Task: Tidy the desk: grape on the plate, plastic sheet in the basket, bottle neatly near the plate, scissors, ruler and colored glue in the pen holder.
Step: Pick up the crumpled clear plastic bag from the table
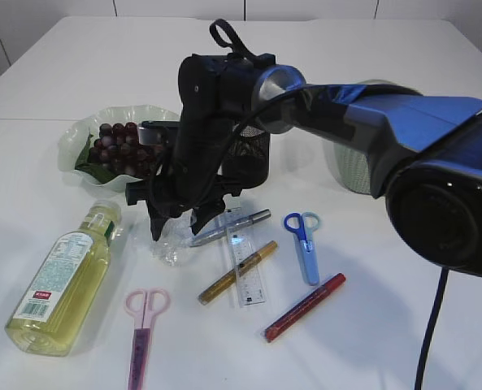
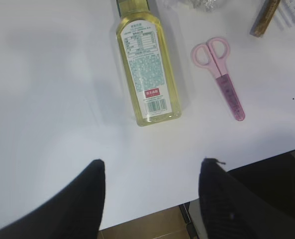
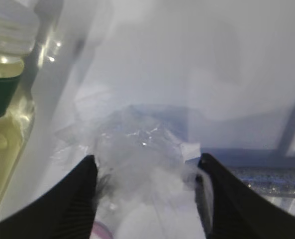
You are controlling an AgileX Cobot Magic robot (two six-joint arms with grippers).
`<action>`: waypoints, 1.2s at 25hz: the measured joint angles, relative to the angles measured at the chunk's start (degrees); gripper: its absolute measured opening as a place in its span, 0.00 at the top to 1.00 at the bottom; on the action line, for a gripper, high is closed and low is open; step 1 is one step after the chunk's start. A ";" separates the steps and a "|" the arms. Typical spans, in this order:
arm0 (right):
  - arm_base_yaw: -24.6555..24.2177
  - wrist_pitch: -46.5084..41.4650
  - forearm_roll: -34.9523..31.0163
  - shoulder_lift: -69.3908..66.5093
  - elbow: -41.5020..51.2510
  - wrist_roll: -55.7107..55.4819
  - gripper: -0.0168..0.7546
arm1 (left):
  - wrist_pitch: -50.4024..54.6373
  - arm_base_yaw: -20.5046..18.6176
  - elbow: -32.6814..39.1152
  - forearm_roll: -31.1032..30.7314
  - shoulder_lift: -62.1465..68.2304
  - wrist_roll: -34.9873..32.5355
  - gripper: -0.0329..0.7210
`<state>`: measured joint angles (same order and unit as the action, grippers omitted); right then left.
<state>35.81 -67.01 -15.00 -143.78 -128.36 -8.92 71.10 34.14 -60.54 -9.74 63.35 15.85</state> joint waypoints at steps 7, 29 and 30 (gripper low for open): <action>0.00 -0.41 -1.63 -0.90 -0.35 0.00 0.60 | 0.00 0.00 0.00 0.00 0.00 0.00 0.38; 0.00 -1.20 -2.91 -0.90 -0.93 0.00 0.87 | 0.00 0.00 0.00 0.00 0.00 0.00 0.38; 0.00 -1.20 -2.91 -0.90 -0.93 0.00 0.88 | 0.00 0.00 0.00 0.00 0.00 0.00 0.38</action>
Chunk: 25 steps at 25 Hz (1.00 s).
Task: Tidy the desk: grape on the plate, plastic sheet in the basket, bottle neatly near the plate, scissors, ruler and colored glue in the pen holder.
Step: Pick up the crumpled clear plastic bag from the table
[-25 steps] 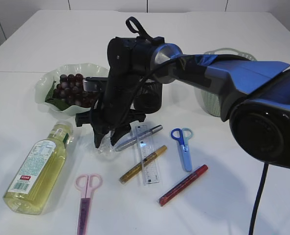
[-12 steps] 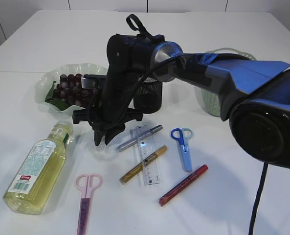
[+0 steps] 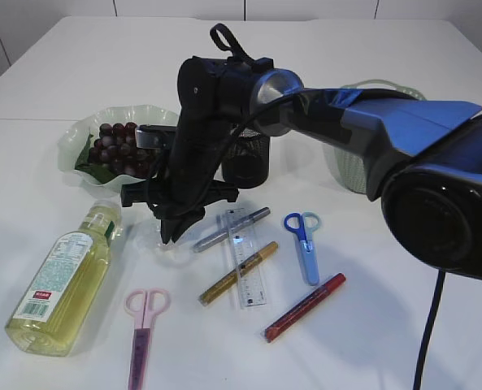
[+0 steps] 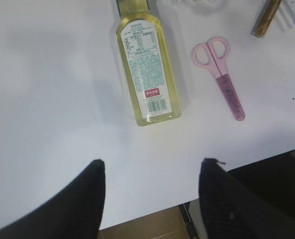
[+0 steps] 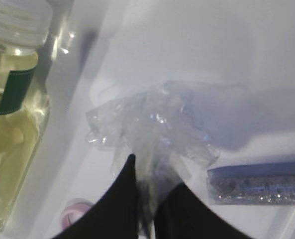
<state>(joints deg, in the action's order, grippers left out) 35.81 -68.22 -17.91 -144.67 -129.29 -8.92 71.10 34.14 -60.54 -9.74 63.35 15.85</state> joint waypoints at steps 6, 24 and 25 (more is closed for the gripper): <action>0.00 -0.38 0.00 0.00 0.00 0.00 0.91 | 0.00 0.00 0.00 0.00 0.00 0.00 0.38; 0.00 -1.96 -1.58 0.00 -6.81 -0.91 0.92 | 0.00 0.00 0.00 0.00 0.00 0.00 0.38; 0.00 -2.06 -1.58 0.00 -7.11 -0.91 0.92 | 0.00 0.00 0.00 0.00 0.00 0.00 0.38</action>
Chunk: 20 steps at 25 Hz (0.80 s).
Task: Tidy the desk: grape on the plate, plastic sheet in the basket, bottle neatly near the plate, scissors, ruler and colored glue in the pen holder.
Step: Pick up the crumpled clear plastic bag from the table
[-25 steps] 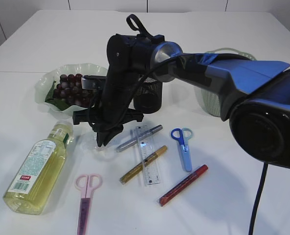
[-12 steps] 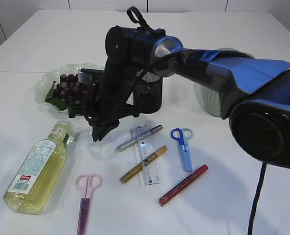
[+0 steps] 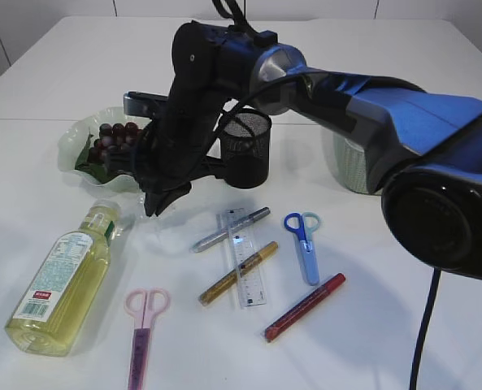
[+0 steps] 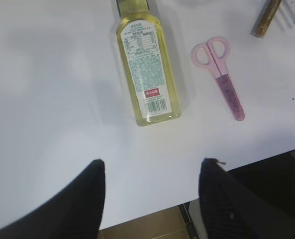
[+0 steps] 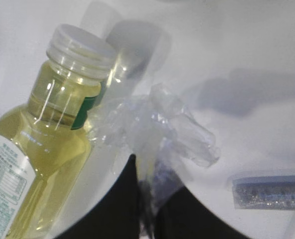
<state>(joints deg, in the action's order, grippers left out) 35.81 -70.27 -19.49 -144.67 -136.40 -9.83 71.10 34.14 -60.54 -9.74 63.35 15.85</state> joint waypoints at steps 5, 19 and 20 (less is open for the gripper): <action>-0.14 -0.28 0.21 0.37 -1.91 -0.09 0.92 | 0.00 0.00 0.00 0.00 0.00 0.00 0.38; -4.72 -1.02 7.37 6.06 -5.12 -0.55 0.92 | 0.00 0.00 0.00 0.00 0.00 0.00 0.38; -5.14 -1.02 8.03 6.41 -5.12 -0.64 0.92 | 0.00 0.00 0.00 0.00 0.00 0.00 0.38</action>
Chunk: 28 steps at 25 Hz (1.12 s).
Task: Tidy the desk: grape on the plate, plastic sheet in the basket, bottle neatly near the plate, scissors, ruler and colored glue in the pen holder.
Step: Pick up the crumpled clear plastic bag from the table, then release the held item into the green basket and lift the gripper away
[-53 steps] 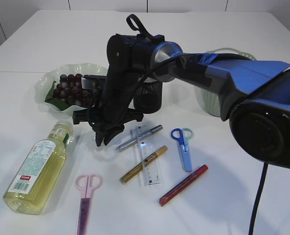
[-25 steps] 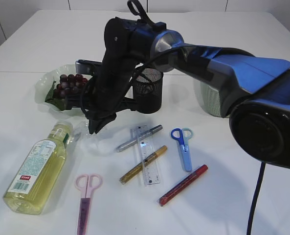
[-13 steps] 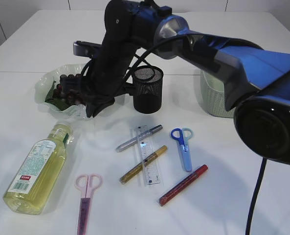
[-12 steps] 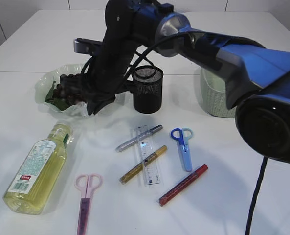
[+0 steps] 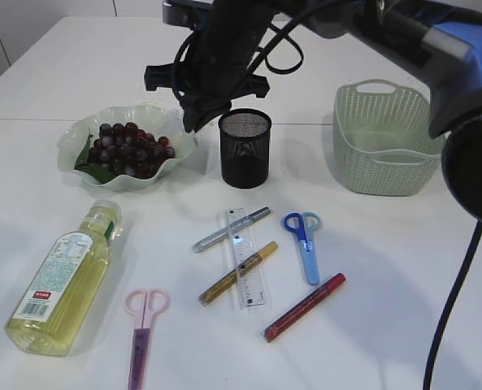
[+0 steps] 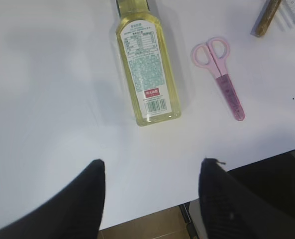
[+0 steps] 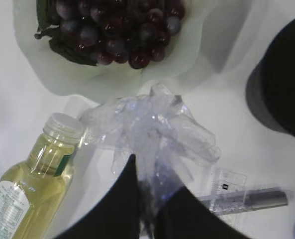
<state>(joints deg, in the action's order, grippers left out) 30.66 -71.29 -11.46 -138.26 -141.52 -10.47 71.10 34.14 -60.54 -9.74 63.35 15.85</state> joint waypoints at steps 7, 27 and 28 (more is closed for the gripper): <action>-4.68 -0.16 1.97 2.94 -0.33 -0.27 0.92 | 0.00 0.00 0.00 0.00 0.00 0.00 0.38; -21.62 -0.38 12.37 5.85 -0.42 -0.39 0.92 | 0.00 0.00 0.00 0.00 0.00 0.00 0.38; -21.80 -0.38 13.17 5.85 -0.42 -0.39 0.92 | 0.00 0.00 0.00 0.00 0.00 0.00 0.38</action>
<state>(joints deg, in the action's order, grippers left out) 8.86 -71.68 1.71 -132.41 -141.94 -10.86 71.10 34.14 -60.54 -9.74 63.35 15.85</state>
